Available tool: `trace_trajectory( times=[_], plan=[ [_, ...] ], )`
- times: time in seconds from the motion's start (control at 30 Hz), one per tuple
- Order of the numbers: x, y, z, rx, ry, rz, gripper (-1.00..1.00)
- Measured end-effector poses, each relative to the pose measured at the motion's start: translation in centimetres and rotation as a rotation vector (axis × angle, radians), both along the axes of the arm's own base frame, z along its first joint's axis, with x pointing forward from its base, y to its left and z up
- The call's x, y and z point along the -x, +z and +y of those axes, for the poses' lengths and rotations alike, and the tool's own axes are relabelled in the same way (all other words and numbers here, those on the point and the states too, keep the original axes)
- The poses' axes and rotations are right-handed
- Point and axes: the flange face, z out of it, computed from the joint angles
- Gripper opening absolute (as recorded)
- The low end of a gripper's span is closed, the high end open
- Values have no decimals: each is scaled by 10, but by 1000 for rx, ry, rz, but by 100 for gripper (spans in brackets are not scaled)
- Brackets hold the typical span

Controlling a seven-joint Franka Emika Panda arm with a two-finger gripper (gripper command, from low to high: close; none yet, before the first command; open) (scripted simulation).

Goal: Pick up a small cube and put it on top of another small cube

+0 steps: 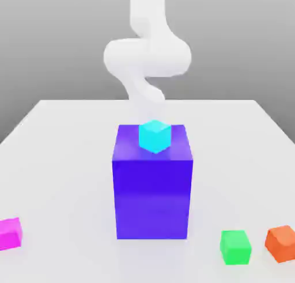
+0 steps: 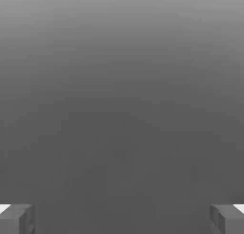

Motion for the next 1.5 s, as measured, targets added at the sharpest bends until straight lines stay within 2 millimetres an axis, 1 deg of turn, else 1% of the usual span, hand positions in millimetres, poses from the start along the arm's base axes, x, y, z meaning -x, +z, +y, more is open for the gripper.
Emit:
trace_trajectory(
  times=[0.1, 0.23, 0.37, 0.47, 0.53, 0.6, 0.67, 0.77, 0.9, 0.93, 1.03, 1.07, 1.23, 1.27, 1.3, 1.37, 1.43, 1.47, 1.5],
  plan=[
    [-35, -46, -32, -55, -113, 80, 0],
    [-68, -110, -79, -124, -264, 177, 0],
    [-86, -179, -127, -193, -421, 270, 0],
    [-89, -233, -164, -244, -542, 338, 0],
    [-87, -270, -188, -277, -624, 382, 0],
    [-78, -307, -216, -313, -719, 423, 0],
    [-65, -345, -243, -348, -814, 464, 0],
    [-48, -401, -264, -391, -926, 530, 0],
    [-13, -473, -291, -445, -1082, 610, 0],
    [-9, -488, -294, -451, -1100, 619, 0],
    [-6, -529, -296, -455, -1114, 626, 0],
    [-5, -542, -296, -455, -1116, 626, -100],
    [-5, -542, -296, -455, -1116, 625, -100],
    [-5, -548, -296, -455, -1116, 626, -100],
    [-5, -545, -296, -456, -1117, 626, -100],
    [-5, -526, -297, -455, -1117, 626, -100],
    [-5, -501, -296, -456, -1117, 626, -100],
    [-9, -491, -290, -452, -1099, 629, -100],
    [-24, -486, -268, -437, -1043, 639, -100]
  ],
)
